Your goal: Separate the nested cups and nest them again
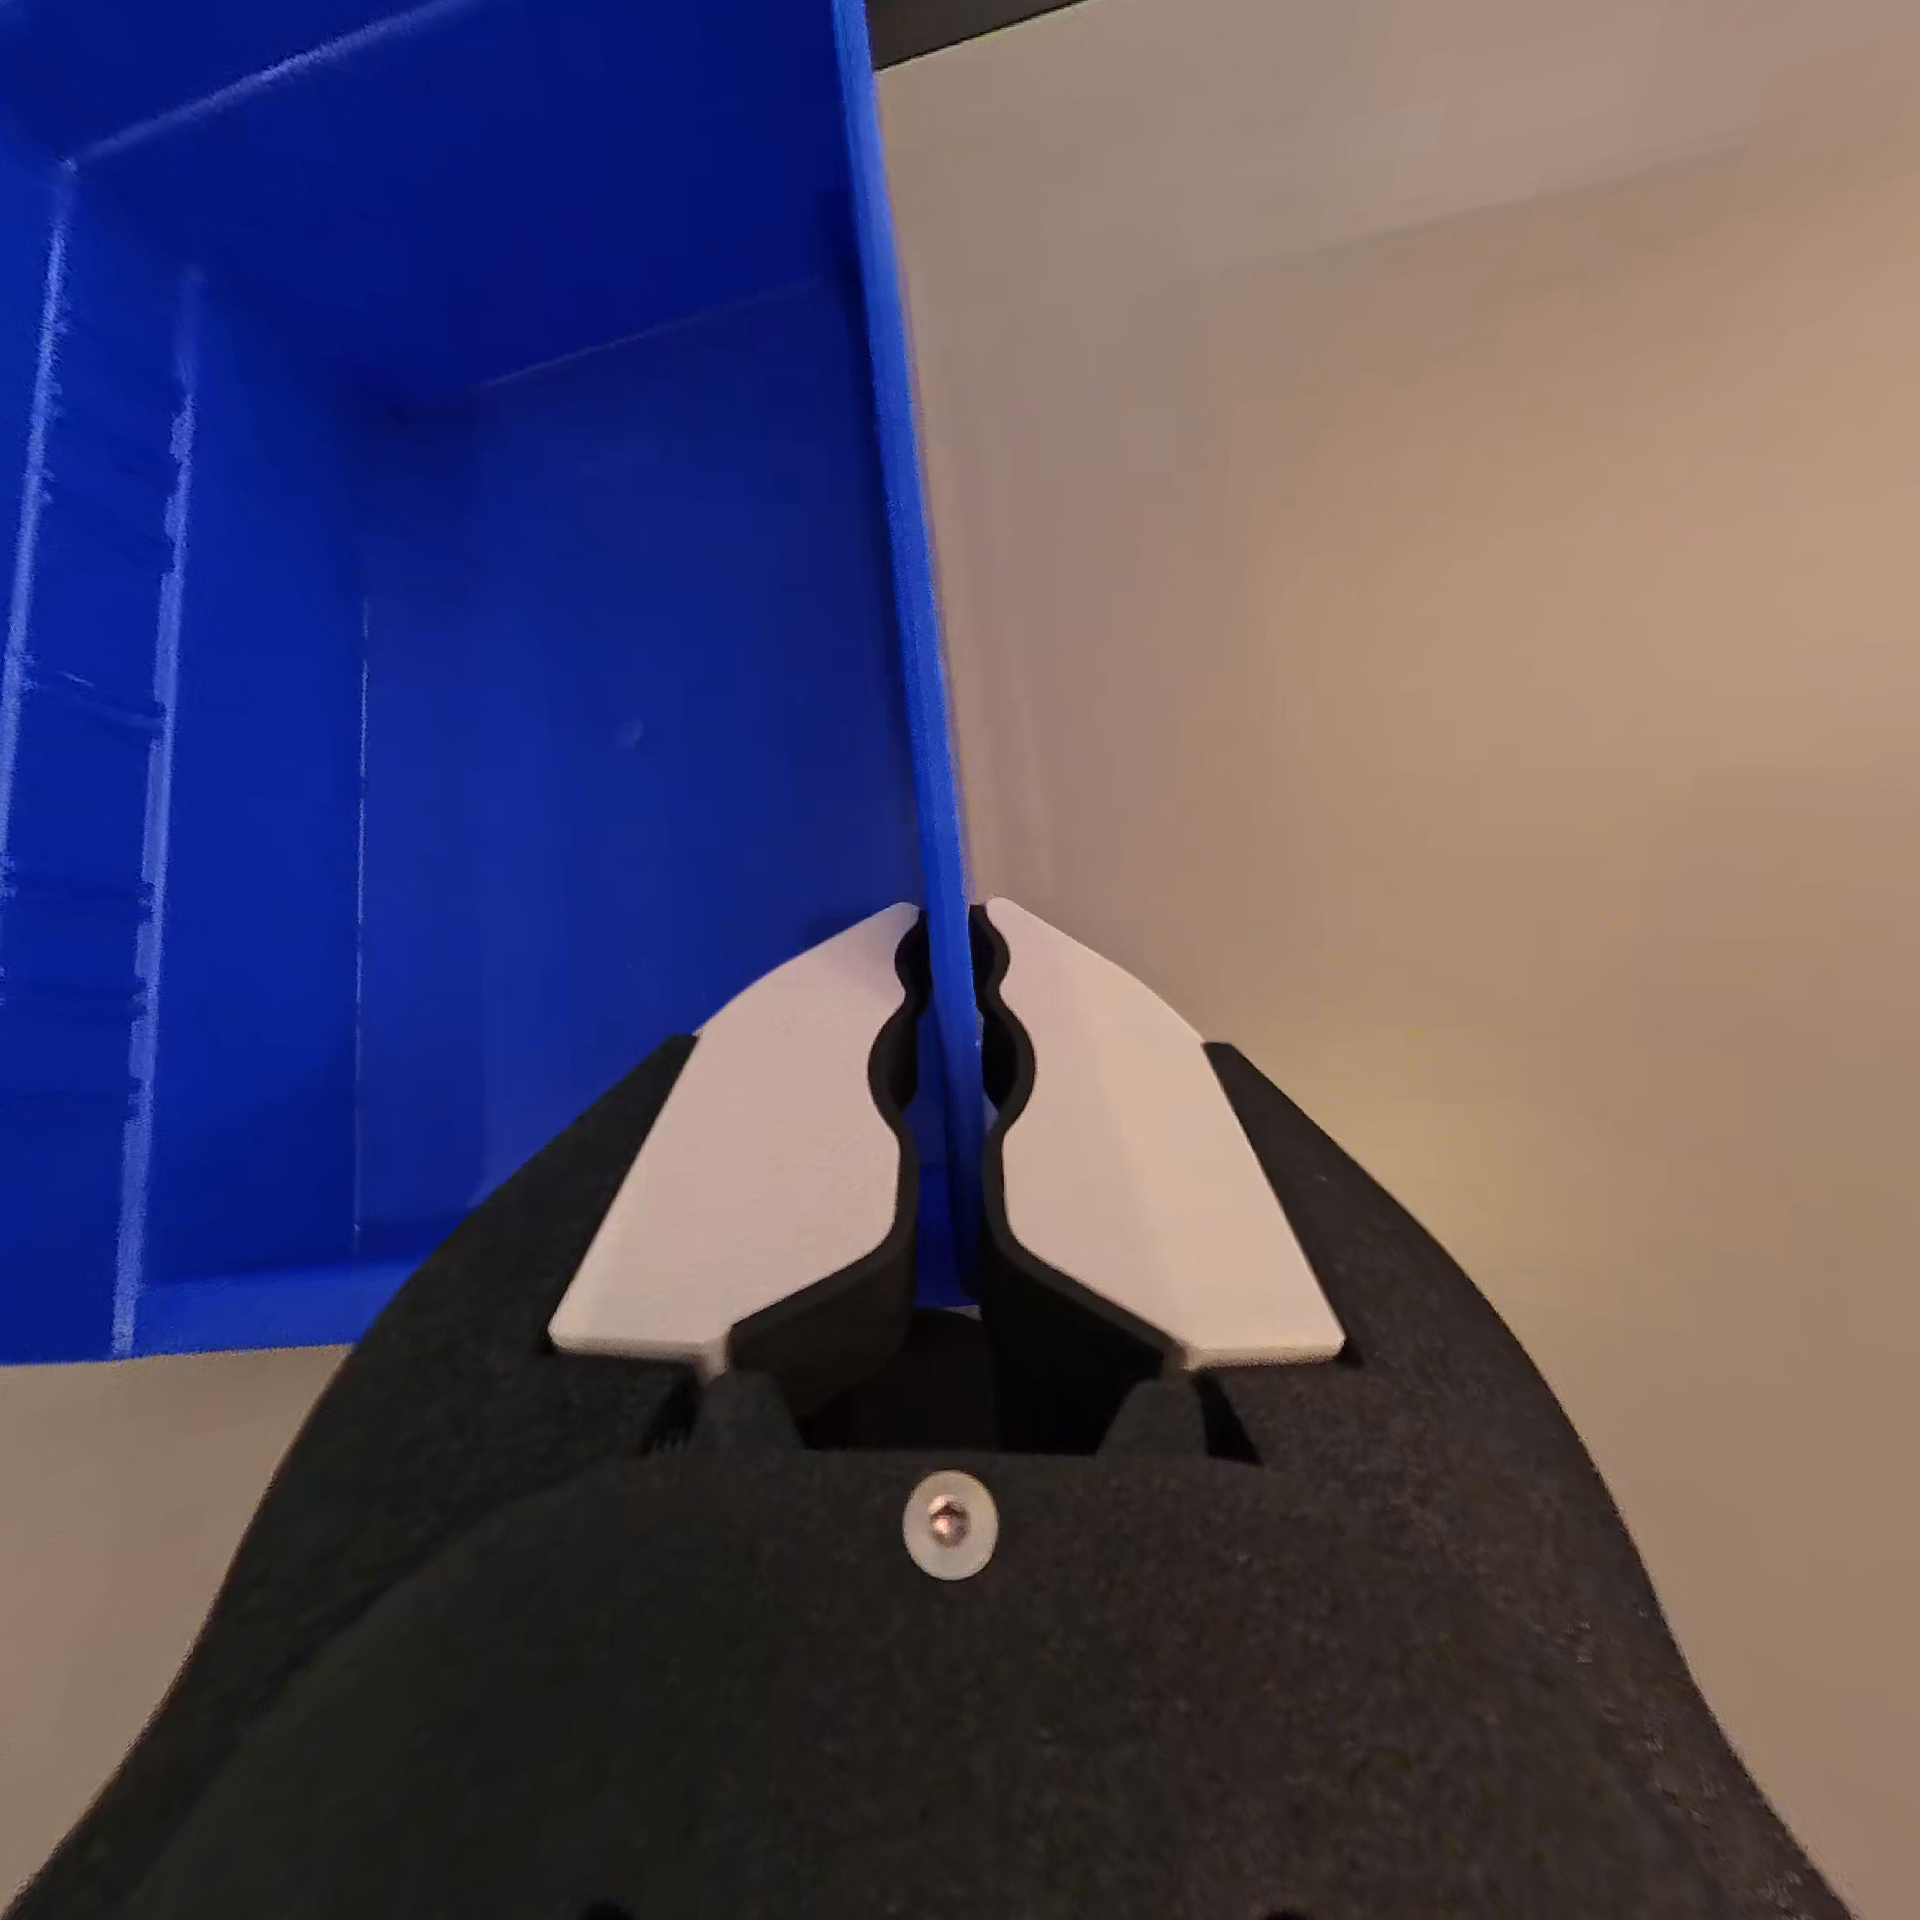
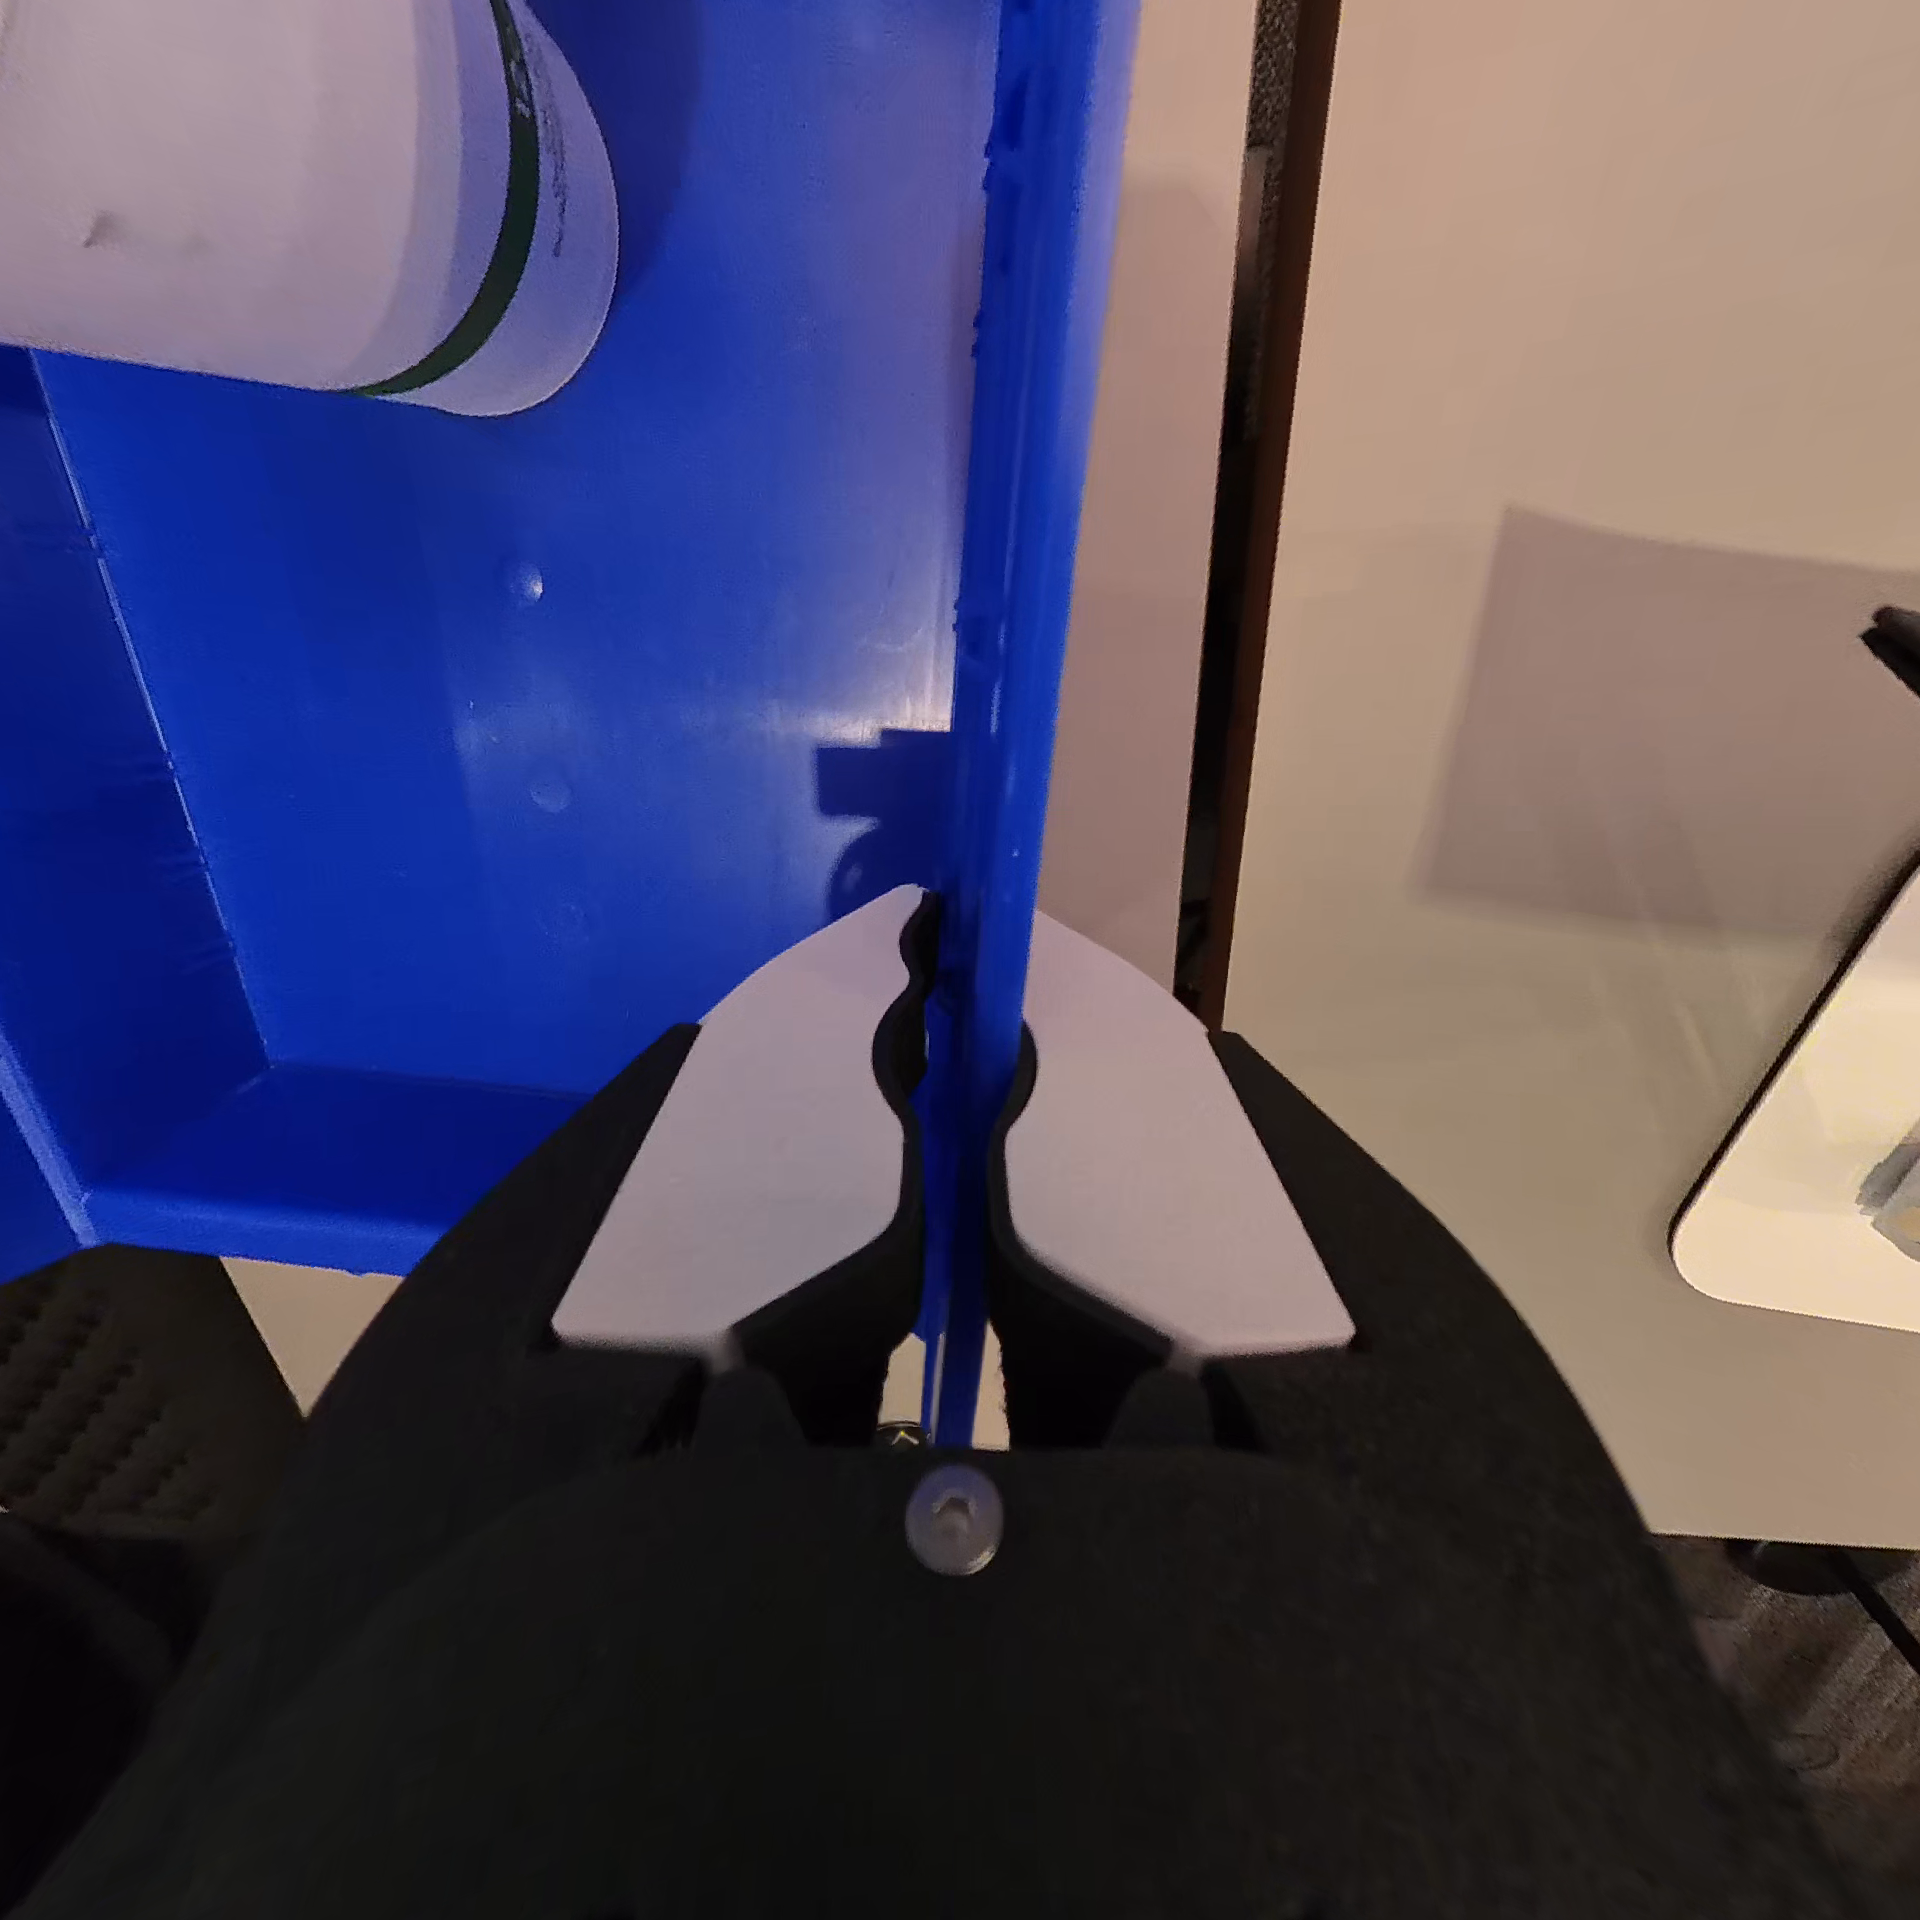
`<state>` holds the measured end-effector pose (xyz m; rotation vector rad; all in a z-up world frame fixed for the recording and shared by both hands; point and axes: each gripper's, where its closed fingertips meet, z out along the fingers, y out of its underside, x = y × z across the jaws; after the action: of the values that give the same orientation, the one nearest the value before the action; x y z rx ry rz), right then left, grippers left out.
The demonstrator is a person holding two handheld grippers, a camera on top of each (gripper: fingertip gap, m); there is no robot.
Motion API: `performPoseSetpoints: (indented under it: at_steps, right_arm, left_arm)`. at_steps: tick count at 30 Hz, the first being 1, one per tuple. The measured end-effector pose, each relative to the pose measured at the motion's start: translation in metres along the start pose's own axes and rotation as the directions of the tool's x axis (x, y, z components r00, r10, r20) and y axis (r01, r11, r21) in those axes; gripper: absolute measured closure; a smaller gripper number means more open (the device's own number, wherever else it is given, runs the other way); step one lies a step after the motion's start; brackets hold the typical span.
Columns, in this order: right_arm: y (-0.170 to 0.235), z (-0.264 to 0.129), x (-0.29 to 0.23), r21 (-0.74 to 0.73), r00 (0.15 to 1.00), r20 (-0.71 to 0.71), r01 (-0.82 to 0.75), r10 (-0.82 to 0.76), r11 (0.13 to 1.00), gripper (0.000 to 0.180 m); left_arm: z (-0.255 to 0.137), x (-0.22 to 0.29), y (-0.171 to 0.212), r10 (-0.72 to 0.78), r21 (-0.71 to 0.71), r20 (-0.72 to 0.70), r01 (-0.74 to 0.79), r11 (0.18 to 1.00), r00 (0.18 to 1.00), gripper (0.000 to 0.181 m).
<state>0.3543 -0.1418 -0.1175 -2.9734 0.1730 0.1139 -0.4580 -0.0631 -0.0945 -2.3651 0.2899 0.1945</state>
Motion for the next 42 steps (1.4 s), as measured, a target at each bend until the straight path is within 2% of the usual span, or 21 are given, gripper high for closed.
performPoseSetpoints:
  at_steps: [7, 13, 15, 17, 22, 27, 29, 30, 31, 36, 42]
  right_arm:
    - [-0.014, 0.006, -0.006, -0.015, 0.995, 0.046, -0.089, 0.089, 0.996, 0.156]
    - [-0.023, 0.01, -0.002, -0.045, 0.989, -0.001, -0.151, 0.151, 0.988, 0.154]
    - [-0.024, 0.012, 0.001, -0.059, 0.989, -0.024, -0.147, 0.146, 0.987, 0.156]
    - [-0.022, 0.012, 0.005, -0.079, 0.991, -0.054, -0.127, 0.123, 0.989, 0.167]
    - [-0.023, 0.012, 0.0, -0.067, 0.987, 0.047, -0.151, 0.154, 0.986, 0.174]
    - [-0.02, 0.012, -0.005, -0.059, 0.984, 0.102, -0.141, 0.147, 0.988, 0.174]
    - [-0.019, 0.012, -0.006, -0.06, 0.982, 0.109, -0.149, 0.155, 0.987, 0.175]
    - [-0.018, 0.012, -0.007, -0.059, 0.982, 0.109, -0.148, 0.153, 0.987, 0.175]
    - [-0.017, 0.012, -0.008, -0.06, 0.981, 0.112, -0.15, 0.156, 0.987, 0.174]
    - [-0.011, 0.01, -0.015, -0.066, 0.975, 0.14, -0.165, 0.173, 0.984, 0.175]
    - [-0.002, 0.003, -0.022, -0.083, 0.965, 0.175, -0.185, 0.197, 0.979, 0.175]
  left_arm:
    - [-0.017, 0.079, -0.007, 0.166, 0.017, -0.028, -0.166, 0.986, 0.986, 0.173]
    - [-0.032, 0.134, -0.008, 0.237, 0.041, -0.066, -0.234, 0.971, 0.969, 0.173]
    - [-0.036, 0.152, -0.009, 0.253, 0.049, -0.086, -0.249, 0.967, 0.964, 0.172]
    - [-0.04, 0.168, -0.01, 0.267, 0.058, -0.109, -0.262, 0.963, 0.957, 0.172]
    - [-0.047, 0.211, -0.014, 0.301, 0.079, -0.171, -0.292, 0.953, 0.938, 0.162]
    - [-0.055, 0.25, -0.015, 0.346, 0.083, -0.233, -0.335, 0.938, 0.909, 0.149]
    - [-0.06, 0.265, -0.016, 0.336, 0.096, -0.288, -0.322, 0.942, 0.897, 0.135]
    - [-0.063, 0.267, -0.02, 0.327, 0.115, -0.287, -0.306, 0.945, 0.9, 0.115]
    - [-0.067, 0.266, -0.024, 0.325, 0.14, -0.272, -0.297, 0.945, 0.906, 0.108]
    - [-0.099, 0.243, -0.028, 0.285, 0.235, -0.314, -0.217, 0.947, 0.905, 0.102]
    - [-0.123, 0.126, -0.031, 0.115, 0.269, -0.206, -0.057, 0.961, 0.972, 0.1]
